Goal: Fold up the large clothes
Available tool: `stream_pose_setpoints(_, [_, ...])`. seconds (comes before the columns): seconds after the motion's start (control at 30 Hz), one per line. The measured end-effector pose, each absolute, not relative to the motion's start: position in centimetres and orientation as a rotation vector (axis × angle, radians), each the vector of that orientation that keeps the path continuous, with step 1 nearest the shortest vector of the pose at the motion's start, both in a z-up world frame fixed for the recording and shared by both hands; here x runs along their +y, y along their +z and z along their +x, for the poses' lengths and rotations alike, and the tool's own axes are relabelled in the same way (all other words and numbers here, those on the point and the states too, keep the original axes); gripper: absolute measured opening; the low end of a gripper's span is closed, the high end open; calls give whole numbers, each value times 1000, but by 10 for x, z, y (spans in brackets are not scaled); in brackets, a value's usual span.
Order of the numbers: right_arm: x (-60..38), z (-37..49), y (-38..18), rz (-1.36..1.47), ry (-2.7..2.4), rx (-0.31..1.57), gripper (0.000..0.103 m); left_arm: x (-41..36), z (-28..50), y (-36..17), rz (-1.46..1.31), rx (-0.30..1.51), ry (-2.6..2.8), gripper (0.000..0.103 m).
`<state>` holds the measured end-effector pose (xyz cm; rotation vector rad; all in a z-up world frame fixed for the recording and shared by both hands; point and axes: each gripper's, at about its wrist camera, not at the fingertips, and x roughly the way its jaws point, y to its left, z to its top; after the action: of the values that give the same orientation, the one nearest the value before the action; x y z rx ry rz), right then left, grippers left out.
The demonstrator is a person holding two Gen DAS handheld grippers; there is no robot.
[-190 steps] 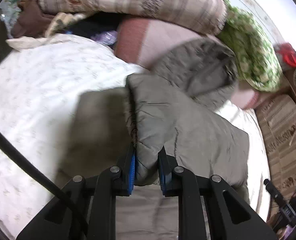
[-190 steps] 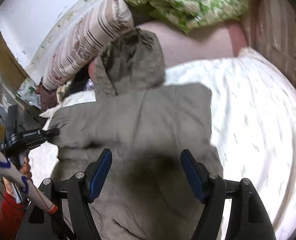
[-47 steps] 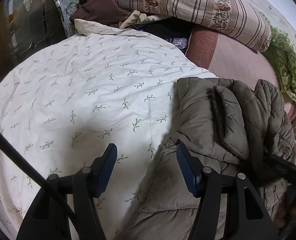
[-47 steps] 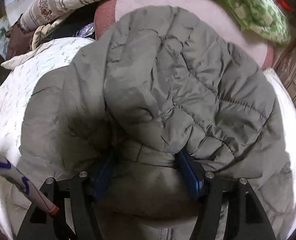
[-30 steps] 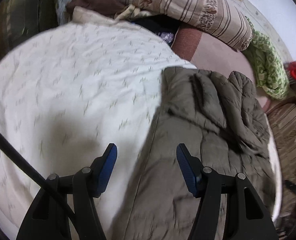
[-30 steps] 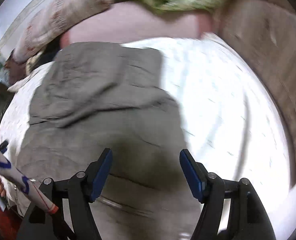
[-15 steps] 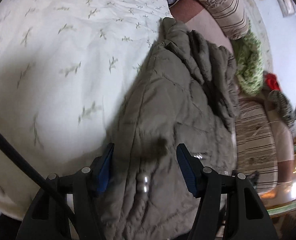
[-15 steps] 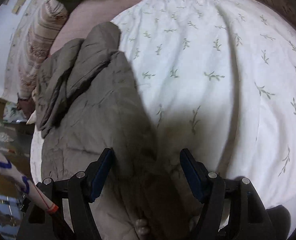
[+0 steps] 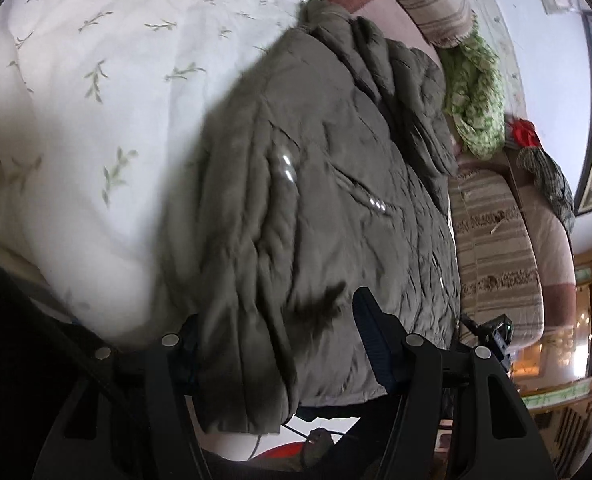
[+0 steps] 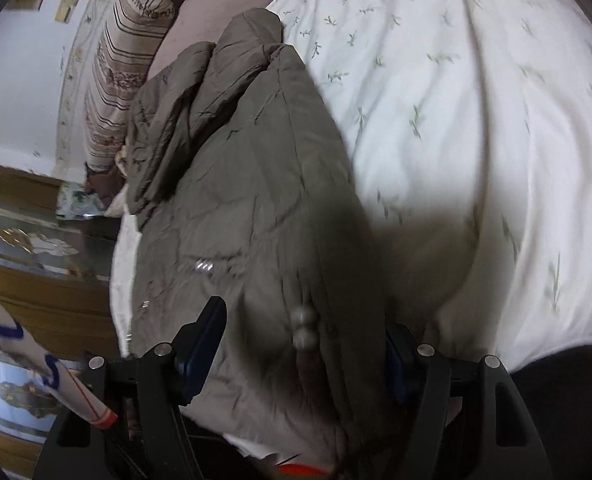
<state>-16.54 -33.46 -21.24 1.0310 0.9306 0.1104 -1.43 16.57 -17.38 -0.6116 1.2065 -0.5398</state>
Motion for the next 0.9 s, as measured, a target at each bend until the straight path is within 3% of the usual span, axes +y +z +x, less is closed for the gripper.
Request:
stream_pose_setpoints(0.3, [-310, -189, -201, 942, 166, 947, 71, 152, -21, -173, -576, 1182, -524, 61])
stream_pose_setpoints(0.43, [-297, -192, -210, 879, 146, 988, 59, 141, -26, -168, -490, 1162, -497, 60])
stream_pose_setpoints(0.5, [-292, -191, -212, 826, 103, 1007, 48, 137, -30, -165, -455, 1154, -462, 42])
stream_pose_setpoints(0.6, [-293, -194, -208, 803, 75, 1009, 30, 135, -35, -157, -417, 1145, -417, 26])
stream_pose_setpoints(0.67, [-296, -197, -201, 807, 84, 998, 19, 137, -36, -149, -432, 1133, -412, 21])
stream_pose_setpoints(0.9, [-307, -191, -131, 849, 192, 830, 16, 141, -31, -67, -462, 965, -448, 18])
